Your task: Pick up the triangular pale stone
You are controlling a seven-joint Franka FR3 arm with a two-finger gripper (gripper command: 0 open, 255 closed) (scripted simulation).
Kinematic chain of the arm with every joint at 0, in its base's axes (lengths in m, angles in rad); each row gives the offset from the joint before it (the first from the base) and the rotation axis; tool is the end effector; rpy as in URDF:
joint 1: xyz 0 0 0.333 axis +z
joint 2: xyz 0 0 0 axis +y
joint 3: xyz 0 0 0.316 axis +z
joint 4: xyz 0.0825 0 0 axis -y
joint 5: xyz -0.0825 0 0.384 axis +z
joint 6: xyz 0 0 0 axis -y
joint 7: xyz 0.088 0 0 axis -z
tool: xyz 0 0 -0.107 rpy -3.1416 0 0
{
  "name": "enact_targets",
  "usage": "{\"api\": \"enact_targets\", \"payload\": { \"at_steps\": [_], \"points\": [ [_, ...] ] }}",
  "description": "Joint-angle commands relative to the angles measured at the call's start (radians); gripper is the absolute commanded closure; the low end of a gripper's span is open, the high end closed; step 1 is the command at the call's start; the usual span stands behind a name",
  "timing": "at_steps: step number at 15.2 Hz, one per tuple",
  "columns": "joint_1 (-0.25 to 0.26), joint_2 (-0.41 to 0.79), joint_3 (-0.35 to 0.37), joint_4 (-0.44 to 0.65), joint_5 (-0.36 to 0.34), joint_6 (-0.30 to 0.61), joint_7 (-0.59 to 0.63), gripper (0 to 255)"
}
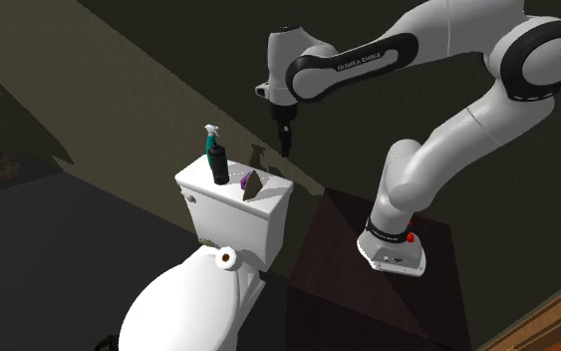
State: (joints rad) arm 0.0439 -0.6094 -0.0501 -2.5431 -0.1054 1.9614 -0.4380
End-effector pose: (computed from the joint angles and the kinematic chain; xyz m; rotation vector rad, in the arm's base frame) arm 0.3662 -0.0099 0.4755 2.9802 0.7281 0.0184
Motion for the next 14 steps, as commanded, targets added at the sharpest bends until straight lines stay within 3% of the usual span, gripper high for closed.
{"api": "enact_targets", "payload": {
  "at_steps": [1, 14],
  "points": [
    [0.004, 0.063, -0.020, -0.006, -0.030, 0.082, -0.065, 0],
    [0.022, 0.538, -0.098, 0.095, -0.169, 0.542, -0.403, 0]
  ]
}}
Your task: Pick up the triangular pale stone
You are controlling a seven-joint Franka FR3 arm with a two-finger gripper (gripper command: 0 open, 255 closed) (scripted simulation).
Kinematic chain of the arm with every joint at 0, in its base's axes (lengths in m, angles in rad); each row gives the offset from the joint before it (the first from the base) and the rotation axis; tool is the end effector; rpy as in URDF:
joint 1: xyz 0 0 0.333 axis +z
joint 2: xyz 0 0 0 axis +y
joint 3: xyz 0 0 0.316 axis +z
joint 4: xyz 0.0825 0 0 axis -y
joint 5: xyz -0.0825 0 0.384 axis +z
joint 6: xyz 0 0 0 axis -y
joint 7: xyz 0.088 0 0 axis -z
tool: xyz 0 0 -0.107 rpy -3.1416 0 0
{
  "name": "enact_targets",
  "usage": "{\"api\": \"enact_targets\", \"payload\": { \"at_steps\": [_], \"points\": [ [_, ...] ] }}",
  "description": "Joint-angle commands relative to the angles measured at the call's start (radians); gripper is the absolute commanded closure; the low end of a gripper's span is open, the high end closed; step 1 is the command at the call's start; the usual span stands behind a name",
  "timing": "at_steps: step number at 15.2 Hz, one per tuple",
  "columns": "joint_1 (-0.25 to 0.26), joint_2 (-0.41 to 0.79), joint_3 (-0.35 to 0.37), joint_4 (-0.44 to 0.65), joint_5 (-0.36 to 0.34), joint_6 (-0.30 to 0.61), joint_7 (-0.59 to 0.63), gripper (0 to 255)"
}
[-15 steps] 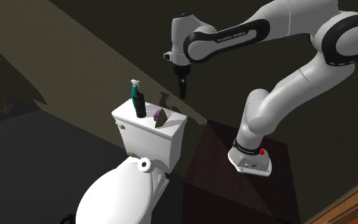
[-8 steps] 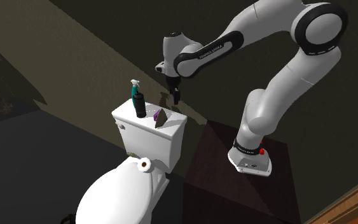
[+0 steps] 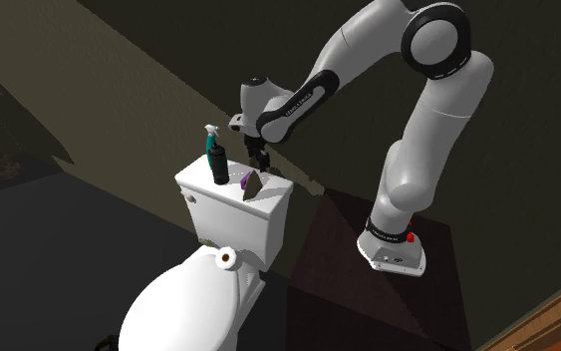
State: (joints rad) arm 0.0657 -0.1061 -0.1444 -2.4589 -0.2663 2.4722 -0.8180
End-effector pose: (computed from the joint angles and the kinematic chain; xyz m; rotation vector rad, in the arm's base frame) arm 0.4778 -0.0368 0.3476 2.6253 1.3313 0.0547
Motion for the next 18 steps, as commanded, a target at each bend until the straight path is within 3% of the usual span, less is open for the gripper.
{"api": "enact_targets", "payload": {
  "at_steps": [1, 9, 10, 18],
  "points": [
    [-0.001, 0.045, -0.003, 0.007, -0.011, 0.046, -0.019, 0],
    [-0.006, 0.117, -0.007, -0.015, -0.031, 0.139, 0.006, 0],
    [-0.006, 0.114, -0.007, -0.016, -0.031, 0.137, 0.005, 255],
    [-0.006, 0.116, -0.007, -0.015, -0.031, 0.138, 0.004, 255]
  ]
}}
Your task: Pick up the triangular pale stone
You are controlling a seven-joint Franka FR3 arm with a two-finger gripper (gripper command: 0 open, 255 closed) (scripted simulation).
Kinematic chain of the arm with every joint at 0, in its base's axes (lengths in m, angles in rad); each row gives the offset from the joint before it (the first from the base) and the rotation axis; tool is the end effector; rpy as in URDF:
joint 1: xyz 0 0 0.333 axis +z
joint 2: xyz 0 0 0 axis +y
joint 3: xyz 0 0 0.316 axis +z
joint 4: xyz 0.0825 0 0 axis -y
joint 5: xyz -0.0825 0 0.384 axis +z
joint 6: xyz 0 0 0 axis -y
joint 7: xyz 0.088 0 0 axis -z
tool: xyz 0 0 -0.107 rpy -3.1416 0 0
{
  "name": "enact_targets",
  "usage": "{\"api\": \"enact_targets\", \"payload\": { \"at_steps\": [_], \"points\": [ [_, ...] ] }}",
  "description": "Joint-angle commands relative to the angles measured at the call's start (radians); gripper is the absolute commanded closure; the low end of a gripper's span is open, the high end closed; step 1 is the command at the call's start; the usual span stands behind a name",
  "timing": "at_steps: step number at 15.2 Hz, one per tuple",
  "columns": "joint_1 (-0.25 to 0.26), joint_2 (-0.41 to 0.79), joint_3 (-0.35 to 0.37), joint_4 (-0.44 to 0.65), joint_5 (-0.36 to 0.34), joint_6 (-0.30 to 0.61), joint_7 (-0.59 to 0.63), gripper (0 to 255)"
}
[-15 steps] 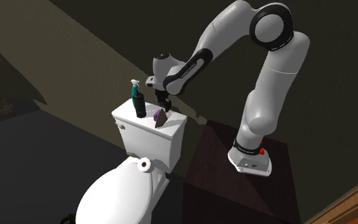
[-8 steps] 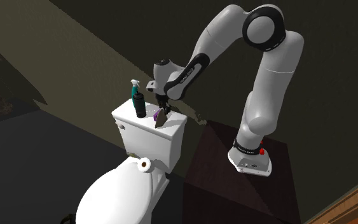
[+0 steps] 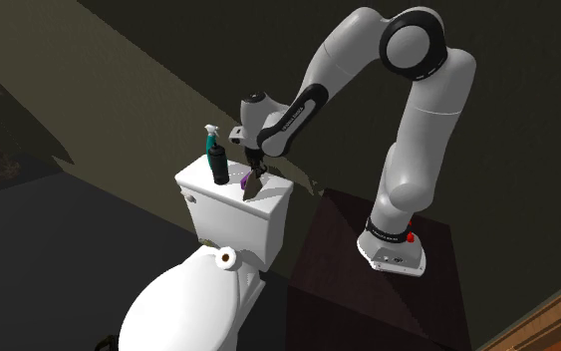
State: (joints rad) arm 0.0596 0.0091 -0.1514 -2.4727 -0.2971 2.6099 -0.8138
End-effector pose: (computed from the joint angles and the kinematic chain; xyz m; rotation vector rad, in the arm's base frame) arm 0.4847 -0.0383 0.3000 2.5968 1.3670 0.0598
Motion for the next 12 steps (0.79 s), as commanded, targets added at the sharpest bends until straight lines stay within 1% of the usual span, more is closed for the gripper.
{"api": "enact_targets", "payload": {
  "at_steps": [1, 12],
  "points": [
    [0.000, 0.002, 0.000, -0.001, 0.000, 0.001, 0.001, 255],
    [0.008, -0.114, 0.006, 0.041, 0.031, -0.155, -0.038, 255]
  ]
}}
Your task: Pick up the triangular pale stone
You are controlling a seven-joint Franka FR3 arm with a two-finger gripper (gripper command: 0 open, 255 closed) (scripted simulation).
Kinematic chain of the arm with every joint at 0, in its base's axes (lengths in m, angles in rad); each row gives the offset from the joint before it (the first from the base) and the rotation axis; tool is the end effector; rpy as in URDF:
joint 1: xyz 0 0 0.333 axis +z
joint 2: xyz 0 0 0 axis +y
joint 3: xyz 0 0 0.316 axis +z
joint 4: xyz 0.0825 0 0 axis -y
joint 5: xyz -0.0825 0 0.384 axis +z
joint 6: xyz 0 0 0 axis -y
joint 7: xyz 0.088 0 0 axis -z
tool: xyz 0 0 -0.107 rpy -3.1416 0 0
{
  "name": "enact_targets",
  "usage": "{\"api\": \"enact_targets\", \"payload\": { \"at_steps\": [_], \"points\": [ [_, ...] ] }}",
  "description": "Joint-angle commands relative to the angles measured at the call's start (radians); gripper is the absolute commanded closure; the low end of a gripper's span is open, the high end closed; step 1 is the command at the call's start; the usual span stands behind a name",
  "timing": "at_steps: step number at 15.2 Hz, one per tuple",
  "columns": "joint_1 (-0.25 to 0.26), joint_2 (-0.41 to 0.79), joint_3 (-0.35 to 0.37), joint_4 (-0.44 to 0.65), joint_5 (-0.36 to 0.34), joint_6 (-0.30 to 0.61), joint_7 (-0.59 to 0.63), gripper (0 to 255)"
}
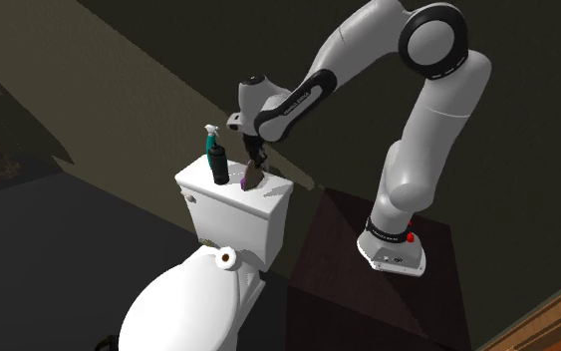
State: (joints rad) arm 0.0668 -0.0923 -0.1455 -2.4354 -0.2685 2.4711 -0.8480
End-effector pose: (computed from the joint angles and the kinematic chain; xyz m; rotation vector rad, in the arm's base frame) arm 0.4851 -0.0375 0.3510 2.5973 1.3675 0.0584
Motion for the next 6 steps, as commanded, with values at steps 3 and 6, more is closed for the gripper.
{"api": "enact_targets", "payload": {
  "at_steps": [3, 6],
  "points": [
    [0.002, -0.039, 0.002, 0.020, 0.009, -0.059, -0.013, 255],
    [0.003, -0.049, 0.002, 0.027, 0.012, -0.075, -0.016, 255]
  ]
}}
